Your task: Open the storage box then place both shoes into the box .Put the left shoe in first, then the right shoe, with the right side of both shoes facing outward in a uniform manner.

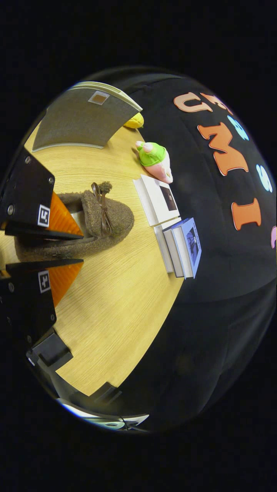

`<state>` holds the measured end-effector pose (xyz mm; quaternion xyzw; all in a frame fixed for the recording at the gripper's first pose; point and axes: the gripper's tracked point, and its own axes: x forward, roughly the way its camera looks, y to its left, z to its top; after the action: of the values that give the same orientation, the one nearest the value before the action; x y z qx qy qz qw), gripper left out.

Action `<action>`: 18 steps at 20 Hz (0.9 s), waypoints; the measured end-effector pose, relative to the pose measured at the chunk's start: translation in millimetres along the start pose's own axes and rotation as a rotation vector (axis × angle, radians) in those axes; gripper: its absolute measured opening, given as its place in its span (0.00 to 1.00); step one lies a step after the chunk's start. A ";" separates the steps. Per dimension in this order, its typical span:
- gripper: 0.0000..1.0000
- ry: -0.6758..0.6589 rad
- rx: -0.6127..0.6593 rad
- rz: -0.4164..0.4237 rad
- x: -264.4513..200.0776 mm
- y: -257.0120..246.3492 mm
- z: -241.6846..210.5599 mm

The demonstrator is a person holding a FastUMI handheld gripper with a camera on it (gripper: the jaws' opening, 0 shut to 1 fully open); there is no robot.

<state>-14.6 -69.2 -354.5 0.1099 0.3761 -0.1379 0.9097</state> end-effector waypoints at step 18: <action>0.03 -0.139 0.102 0.137 -53.7 76.8 66.9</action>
<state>18.3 -8.5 -262.4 0.1715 0.2961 -0.1015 0.9341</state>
